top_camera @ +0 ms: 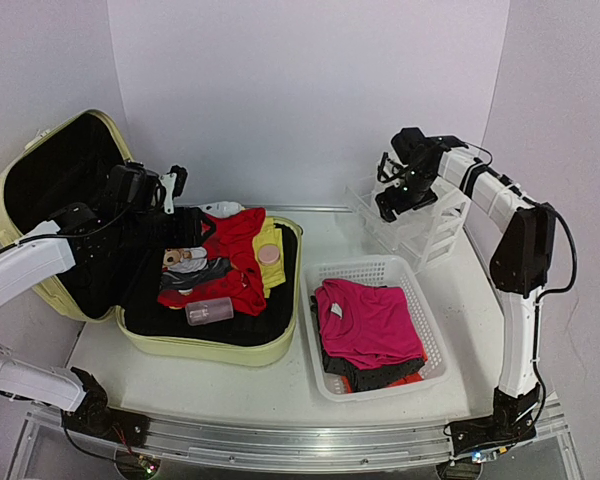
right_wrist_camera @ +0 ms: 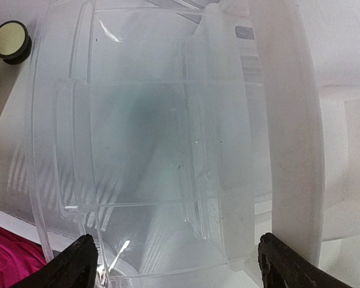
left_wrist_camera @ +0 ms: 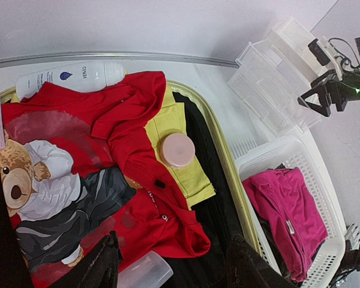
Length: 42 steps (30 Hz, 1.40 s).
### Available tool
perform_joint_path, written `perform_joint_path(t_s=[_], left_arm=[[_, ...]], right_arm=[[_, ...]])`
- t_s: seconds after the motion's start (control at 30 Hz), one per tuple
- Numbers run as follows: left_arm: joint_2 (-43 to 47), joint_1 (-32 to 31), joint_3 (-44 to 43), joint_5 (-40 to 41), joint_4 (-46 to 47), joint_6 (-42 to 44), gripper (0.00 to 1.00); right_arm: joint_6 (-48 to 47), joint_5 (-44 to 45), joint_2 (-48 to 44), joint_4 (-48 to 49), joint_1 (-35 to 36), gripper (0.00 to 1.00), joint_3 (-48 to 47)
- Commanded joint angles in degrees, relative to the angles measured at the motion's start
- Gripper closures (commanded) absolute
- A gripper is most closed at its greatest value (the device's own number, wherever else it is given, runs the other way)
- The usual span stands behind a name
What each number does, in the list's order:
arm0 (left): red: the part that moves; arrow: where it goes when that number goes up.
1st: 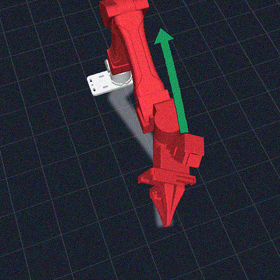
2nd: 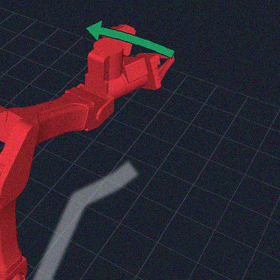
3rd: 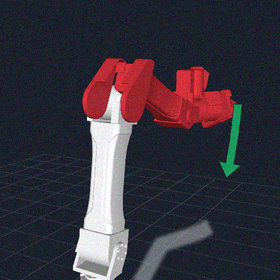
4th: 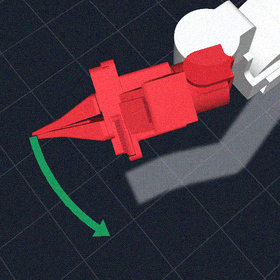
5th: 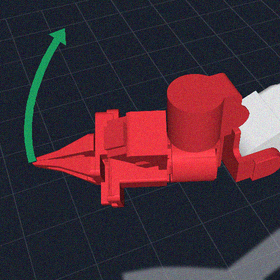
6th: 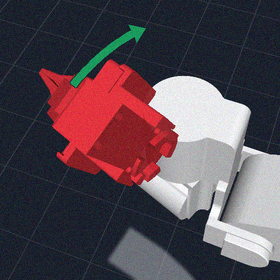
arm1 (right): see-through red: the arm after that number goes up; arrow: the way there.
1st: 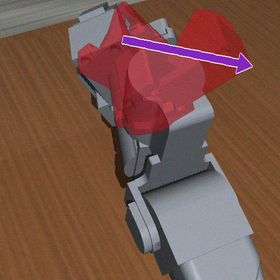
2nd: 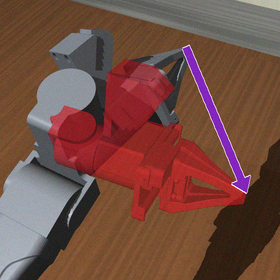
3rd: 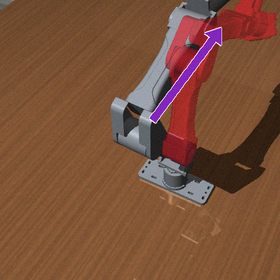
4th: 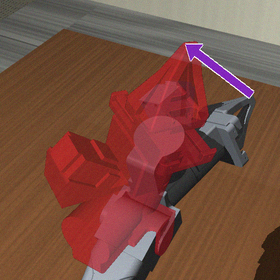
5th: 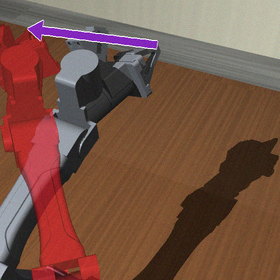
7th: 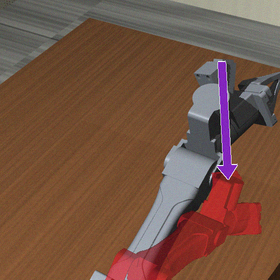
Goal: Open, take out, and arrange the luggage
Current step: Open the drawer in the storage box, then pick up the makeup from the opened luggage.
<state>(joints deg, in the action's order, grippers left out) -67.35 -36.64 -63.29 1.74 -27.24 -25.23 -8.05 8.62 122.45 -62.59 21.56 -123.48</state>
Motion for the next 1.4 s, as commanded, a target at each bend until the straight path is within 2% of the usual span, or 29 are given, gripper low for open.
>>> perform_joint_path(t_s=[0.0, 0.23, 0.37, 0.53, 0.63, 0.67, 0.7, 0.9, 1.1, 1.23, 1.37], left_arm=[[0.91, 0.26, -1.31, 1.2, -0.27, 1.78, 0.38], [1.13, 0.23, -0.41, 1.34, -1.32, 2.53, 0.33], [0.45, 0.25, 0.1, 1.54, -2.74, 2.99, 0.25], [-1.29, 0.21, 0.07, 1.44, -5.7, 2.94, 0.19], [-0.9, 0.23, 0.69, 0.71, -6.86, 2.79, 0.1], [-0.54, 0.26, 1.11, 0.79, -7.07, 2.6, 0.02], [-0.16, 0.25, 1.55, 0.81, -7.11, 2.49, 0.0], [-0.22, 0.2, 3.07, 0.87, -7.73, 2.56, 0.0], [-0.62, 0.09, 4.65, 1.65, -7.73, 3.4, 0.01], [-2.96, 0.08, 3.87, 2.08, -8.73, 4.25, 0.07], [-6.61, 0.08, 2.72, 2.64, -9.64, 5.29, 0.19]], right_arm=[[1.89, 0.86, -4.23, 0.46, -0.52, 0.02, -3.83], [3.49, -5.2, -10.37, 1.08, -0.47, 0.02, -2.25], [4.73, -8.88, -14.16, 2.84, -0.51, 0.02, 0.86], [11.55, -12.75, -17.83, 4.27, -0.35, 0.02, 3.7], [14.04, -14.47, -20.59, 4.87, 0.26, 0.02, 7.49], [14.87, -15.38, -21.86, 5.99, 0.44, 0.02, 9.38], [15.57, -16.92, -23.23, 8.06, 0.6, 0.02, 11.74], [19.21, -21.92, -30.44, 17.18, 1.15, 0.02, 24.85], [21.81, -26.44, -33.8, 23.23, 1.38, 0.02, 32.75], [21.46, -26.23, -34.3, 24.06, 3.46, 0.02, 34.48], [21.62, -26.99, -34.21, 25.03, 4.66, 0.02, 35.47]])
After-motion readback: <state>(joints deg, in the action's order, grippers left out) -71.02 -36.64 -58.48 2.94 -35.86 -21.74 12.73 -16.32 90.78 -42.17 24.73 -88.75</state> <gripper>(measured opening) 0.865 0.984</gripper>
